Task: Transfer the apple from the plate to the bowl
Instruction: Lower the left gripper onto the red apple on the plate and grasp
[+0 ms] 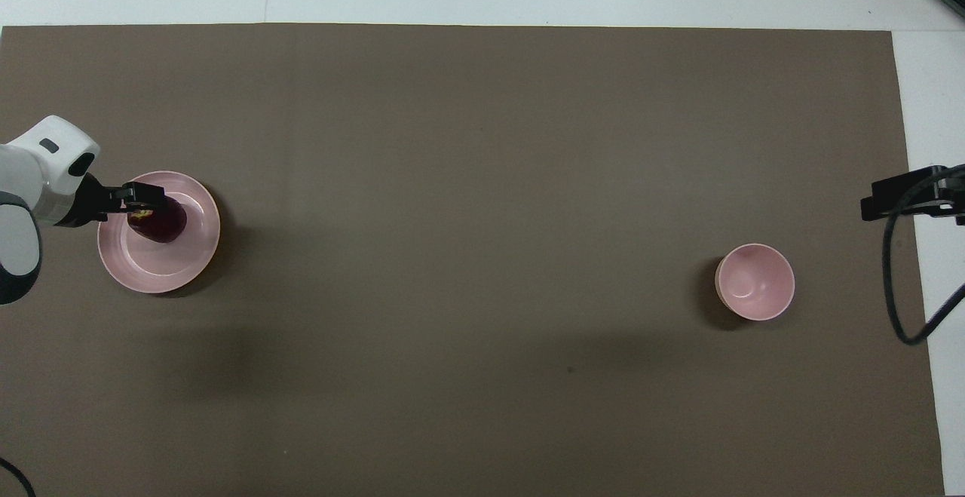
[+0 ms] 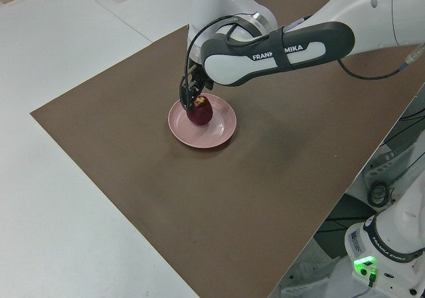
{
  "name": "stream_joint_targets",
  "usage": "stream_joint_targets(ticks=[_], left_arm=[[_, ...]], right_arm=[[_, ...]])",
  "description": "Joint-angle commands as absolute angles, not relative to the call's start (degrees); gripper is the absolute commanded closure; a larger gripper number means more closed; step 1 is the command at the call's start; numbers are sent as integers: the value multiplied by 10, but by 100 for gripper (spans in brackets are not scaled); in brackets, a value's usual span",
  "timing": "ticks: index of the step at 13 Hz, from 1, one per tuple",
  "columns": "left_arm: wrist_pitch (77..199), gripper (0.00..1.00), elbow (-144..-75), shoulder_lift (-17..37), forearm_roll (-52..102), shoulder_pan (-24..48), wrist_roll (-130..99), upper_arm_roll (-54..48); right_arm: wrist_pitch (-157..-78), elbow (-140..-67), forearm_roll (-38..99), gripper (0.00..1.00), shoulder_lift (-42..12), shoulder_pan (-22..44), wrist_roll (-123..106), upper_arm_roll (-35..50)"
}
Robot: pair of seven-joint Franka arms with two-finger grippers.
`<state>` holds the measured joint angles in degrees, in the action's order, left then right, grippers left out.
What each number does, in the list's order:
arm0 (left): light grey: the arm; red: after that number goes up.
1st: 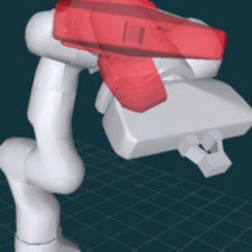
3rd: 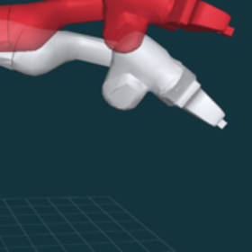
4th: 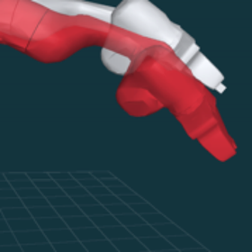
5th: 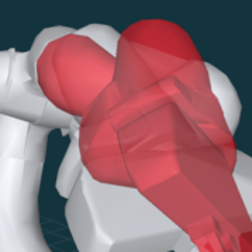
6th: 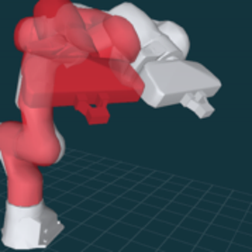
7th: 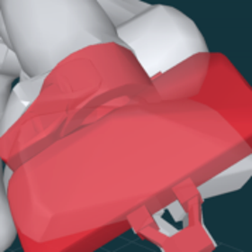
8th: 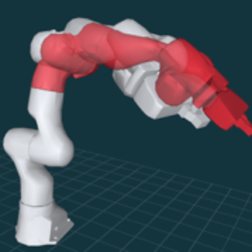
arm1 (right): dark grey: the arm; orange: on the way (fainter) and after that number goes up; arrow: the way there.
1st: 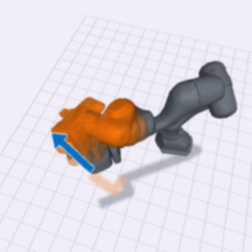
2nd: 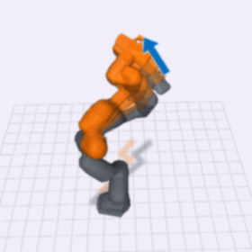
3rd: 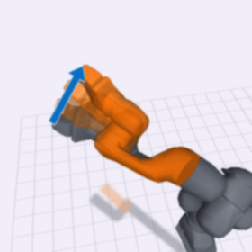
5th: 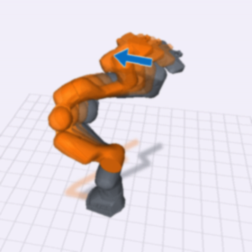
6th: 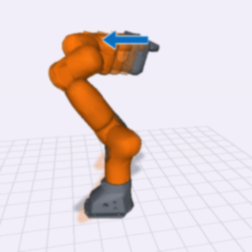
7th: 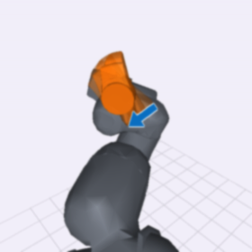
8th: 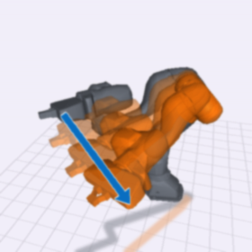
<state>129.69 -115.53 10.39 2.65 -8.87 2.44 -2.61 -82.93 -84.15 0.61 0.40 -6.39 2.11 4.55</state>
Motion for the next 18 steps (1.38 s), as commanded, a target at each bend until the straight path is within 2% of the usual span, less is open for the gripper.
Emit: stream_joint_targets(ticks=[1,12,13,14,15,16,18], left_arm=[[1358,0,-1198,100,34,-95,23,-30],[1391,0,-1205,125,35,-87,6,-31],[1390,6,-1211,123,35,-87,7,-30],[1389,34,-1211,123,35,-88,7,-30],[1380,81,-1210,123,35,-86,6,-30],[1372,100,-1211,121,35,-87,14,-31],[1371,100,-1206,123,34,-85,15,-30]], right_arm=[[-822,-848,15,0,11,-71,9,49],[-822,-848,15,0,11,-70,6,50],[-821,-848,15,0,11,-70,6,50],[-820,-848,15,0,11,-70,6,50],[-821,-848,15,0,11,-70,6,49],[-821,-848,15,0,11,-70,7,50],[-822,-848,14,0,11,-70,7,49]])
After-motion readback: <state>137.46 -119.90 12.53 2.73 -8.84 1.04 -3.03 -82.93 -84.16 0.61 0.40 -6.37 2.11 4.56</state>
